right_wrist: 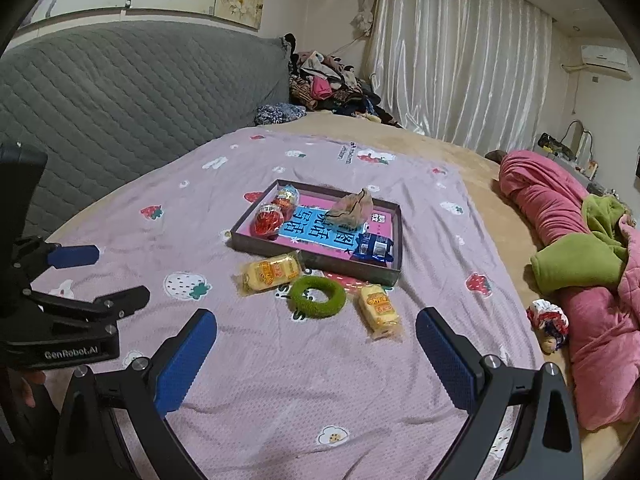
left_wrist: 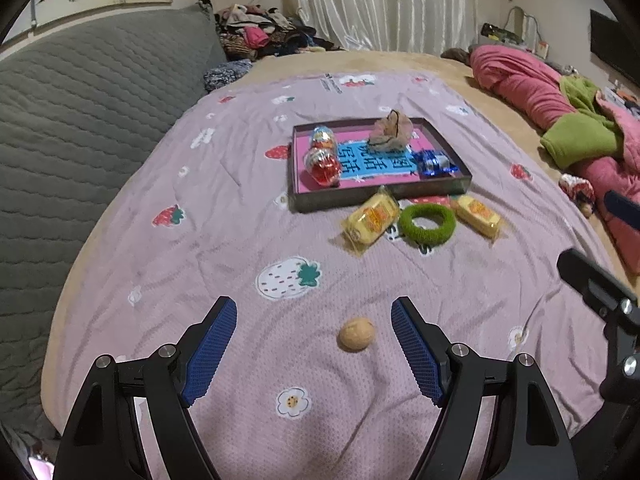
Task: Organize objects
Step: 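Withdraw both tools from the tray toward the walnut and green scrunchie, then grasp the walnut with the left tool while the right tool grasps the green scrunchie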
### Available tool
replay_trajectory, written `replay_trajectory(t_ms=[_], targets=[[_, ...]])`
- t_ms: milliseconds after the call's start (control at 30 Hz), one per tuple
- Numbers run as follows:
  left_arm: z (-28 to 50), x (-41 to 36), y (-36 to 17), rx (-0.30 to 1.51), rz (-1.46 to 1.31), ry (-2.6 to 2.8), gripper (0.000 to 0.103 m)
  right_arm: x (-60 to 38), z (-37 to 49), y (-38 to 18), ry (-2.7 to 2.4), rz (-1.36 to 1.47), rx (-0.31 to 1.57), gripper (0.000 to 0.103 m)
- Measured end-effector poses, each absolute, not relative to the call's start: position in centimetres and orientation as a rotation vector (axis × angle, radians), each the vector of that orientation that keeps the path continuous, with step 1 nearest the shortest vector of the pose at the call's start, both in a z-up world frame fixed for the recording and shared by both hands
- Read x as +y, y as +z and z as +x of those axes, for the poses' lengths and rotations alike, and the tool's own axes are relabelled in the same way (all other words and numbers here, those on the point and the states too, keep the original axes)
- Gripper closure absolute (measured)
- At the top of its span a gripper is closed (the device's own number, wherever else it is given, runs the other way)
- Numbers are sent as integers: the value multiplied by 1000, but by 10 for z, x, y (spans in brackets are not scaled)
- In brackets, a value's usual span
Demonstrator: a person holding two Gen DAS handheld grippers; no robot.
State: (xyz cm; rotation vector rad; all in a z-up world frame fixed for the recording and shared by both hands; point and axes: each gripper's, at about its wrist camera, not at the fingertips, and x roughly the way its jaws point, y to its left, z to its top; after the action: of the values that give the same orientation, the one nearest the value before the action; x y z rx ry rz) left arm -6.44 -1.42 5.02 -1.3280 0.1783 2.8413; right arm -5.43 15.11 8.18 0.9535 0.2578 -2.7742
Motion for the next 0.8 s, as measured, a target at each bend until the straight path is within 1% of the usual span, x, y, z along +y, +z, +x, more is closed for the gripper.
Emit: replay_trajectory(t_ms=[167, 400, 567, 800], targets=[[-64, -13, 37, 163, -1337, 2819, 22, 153, -58, 76, -2771, 965, 252, 2], [-66, -8, 15, 155, -1376, 2783, 22, 149, -62, 70, -2772, 960, 307, 2], [-68, -6, 2, 167, -1395, 2760, 22, 145, -69, 57, -2748, 985, 330, 2], [-77, -8, -18, 129, -1426, 2712, 22, 141, -88, 38, -2726, 1019, 378, 2]])
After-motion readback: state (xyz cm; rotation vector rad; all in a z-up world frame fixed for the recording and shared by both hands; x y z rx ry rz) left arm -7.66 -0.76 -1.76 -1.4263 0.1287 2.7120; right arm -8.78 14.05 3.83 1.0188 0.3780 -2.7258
